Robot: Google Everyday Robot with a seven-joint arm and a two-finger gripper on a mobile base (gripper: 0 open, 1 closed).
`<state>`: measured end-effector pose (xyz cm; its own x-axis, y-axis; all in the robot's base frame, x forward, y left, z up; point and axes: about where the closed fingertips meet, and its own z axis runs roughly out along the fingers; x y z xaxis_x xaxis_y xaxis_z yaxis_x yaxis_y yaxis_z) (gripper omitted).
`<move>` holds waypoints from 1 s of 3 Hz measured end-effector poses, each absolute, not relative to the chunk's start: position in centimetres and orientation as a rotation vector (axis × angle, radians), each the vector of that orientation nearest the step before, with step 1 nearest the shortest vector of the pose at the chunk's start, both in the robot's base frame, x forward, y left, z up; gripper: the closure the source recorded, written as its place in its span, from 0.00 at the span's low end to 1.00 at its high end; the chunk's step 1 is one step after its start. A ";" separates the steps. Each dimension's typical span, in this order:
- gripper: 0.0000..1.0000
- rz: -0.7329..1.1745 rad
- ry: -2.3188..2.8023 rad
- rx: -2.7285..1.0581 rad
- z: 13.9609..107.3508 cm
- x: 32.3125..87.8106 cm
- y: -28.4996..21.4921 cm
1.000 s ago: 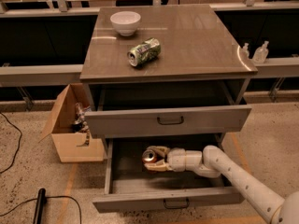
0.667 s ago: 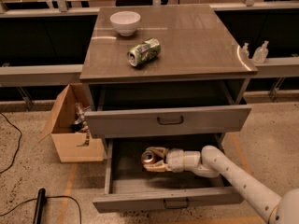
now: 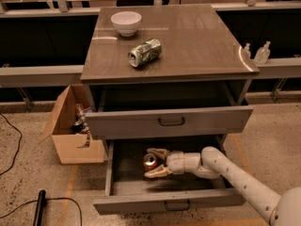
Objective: Place coke can into middle drawer
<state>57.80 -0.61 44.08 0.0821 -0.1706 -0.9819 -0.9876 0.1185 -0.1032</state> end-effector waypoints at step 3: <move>0.41 0.824 1.495 -1.156 48.5 57.4 -5.8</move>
Offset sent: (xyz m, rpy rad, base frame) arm 0.0034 -0.0571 0.0451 -0.0628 0.0430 -0.2150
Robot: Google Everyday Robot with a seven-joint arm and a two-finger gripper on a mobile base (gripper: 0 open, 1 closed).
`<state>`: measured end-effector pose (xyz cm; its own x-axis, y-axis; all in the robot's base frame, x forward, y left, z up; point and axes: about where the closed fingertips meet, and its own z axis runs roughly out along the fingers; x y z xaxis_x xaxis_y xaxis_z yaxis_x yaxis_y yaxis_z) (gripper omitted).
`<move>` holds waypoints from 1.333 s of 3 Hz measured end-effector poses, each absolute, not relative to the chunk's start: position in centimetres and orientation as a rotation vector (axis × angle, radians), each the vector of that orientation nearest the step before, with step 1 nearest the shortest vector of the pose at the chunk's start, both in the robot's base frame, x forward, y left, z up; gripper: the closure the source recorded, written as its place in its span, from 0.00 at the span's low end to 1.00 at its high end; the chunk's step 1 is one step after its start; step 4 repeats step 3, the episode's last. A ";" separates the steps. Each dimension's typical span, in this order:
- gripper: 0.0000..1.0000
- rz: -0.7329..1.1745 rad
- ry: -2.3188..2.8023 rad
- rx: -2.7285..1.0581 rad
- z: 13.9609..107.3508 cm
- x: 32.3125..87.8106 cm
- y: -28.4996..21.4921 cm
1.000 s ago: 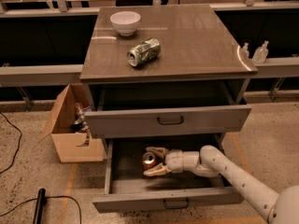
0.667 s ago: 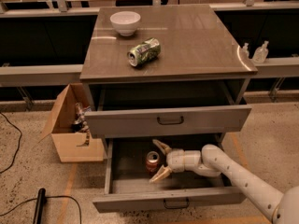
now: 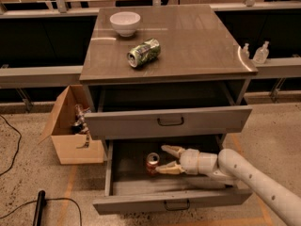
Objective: Place coke can into middle drawer
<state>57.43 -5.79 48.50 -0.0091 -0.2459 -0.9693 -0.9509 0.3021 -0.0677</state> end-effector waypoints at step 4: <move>1.00 0.685 1.738 -1.060 53.5 52.1 -13.7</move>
Offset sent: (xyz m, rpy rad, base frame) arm -0.0936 -0.1341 0.0751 -0.1905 0.1923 -0.2910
